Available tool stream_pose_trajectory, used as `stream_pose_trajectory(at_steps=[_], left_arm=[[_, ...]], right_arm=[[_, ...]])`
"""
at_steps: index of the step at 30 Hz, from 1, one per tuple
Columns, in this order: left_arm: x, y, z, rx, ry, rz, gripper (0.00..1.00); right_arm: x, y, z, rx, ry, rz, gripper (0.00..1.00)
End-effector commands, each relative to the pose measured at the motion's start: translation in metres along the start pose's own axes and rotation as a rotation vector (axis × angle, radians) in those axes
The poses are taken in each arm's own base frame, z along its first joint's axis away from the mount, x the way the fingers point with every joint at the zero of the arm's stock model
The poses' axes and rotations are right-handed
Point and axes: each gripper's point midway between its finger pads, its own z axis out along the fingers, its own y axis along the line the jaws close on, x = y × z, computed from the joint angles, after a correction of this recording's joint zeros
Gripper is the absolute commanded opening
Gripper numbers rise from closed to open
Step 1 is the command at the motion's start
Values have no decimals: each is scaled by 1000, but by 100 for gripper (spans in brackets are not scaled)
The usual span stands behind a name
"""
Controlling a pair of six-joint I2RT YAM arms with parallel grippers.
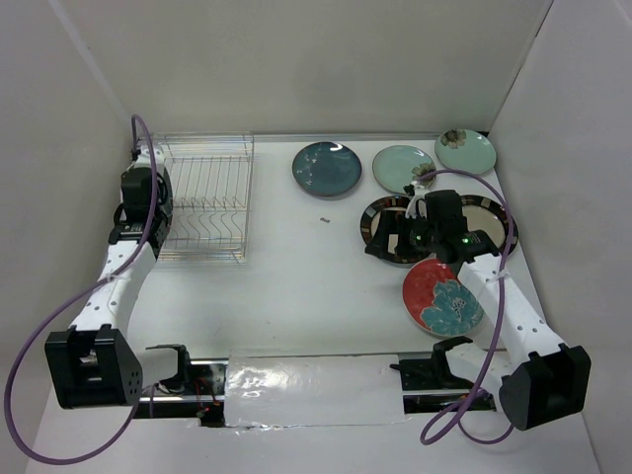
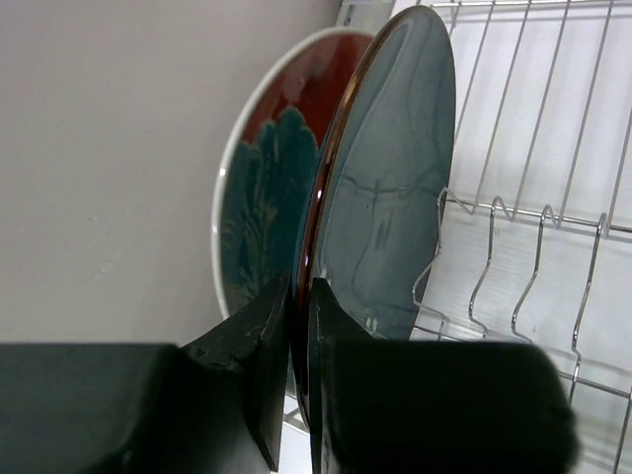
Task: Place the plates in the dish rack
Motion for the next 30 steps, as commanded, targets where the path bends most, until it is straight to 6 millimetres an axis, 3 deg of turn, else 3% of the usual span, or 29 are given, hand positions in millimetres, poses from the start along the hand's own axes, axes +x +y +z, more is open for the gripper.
stream_pose_trajectory(at_steps=[1, 4, 10, 14, 15, 16, 17, 19, 21, 25, 27, 29, 30], left_arm=[[-40, 12, 5, -32, -160, -139, 1], [-24, 6, 12, -18, -109, -149, 10], [-14, -3, 12, 16, -55, -199, 42], [-42, -10, -3, 55, -73, -228, 60], [-61, -15, -13, 84, -106, -240, 65], [-56, -17, -14, 88, -84, -241, 65], [-73, -26, -24, 123, -110, -249, 66], [-79, -41, -37, 179, -86, -262, 68], [-99, -61, -60, 264, -108, -286, 69], [-105, -119, -105, 481, -52, -353, 72], [-103, -160, -140, 651, -26, -332, 76], [-90, -197, -156, 739, 46, -321, 77], [-84, -224, -180, 822, 64, -288, 77]], right_arm=[[-1, -1, 0, 10, -8, -26, 99], [-1, -4, 2, 21, -2, -23, 99], [-7, -8, 3, 58, -2, -8, 99], [-12, -15, 4, 109, -19, 24, 99], [-13, -19, 3, 133, -27, 24, 99], [-13, -19, 3, 133, -27, 36, 99], [-14, -21, 3, 144, -31, 36, 99], [-13, -22, 5, 147, -24, 49, 98], [-13, -21, 5, 147, -25, 72, 98], [-14, -34, 1, 216, -43, 124, 96], [-4, -52, -6, 312, -22, 173, 96], [8, -65, -6, 372, 14, 211, 95], [15, -70, -8, 404, 33, 226, 94]])
